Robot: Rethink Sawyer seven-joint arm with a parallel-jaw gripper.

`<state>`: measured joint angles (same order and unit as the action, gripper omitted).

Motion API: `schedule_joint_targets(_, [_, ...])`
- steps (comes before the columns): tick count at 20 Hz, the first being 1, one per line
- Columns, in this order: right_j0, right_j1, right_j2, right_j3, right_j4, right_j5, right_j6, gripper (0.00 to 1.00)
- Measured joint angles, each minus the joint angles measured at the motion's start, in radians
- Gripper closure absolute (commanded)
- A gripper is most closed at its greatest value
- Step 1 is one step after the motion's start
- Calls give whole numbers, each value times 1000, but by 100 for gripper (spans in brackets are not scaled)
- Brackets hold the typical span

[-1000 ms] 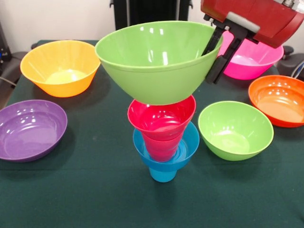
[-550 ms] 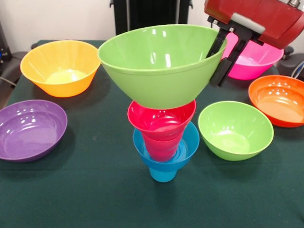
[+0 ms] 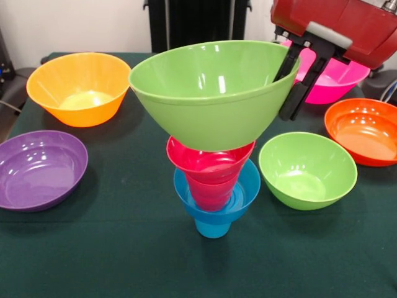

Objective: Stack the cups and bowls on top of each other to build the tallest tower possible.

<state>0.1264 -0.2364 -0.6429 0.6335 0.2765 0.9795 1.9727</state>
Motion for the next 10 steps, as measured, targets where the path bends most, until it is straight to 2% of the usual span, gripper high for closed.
schedule_joint_targets(10, [0,0,12,3,0,-3,0,100])
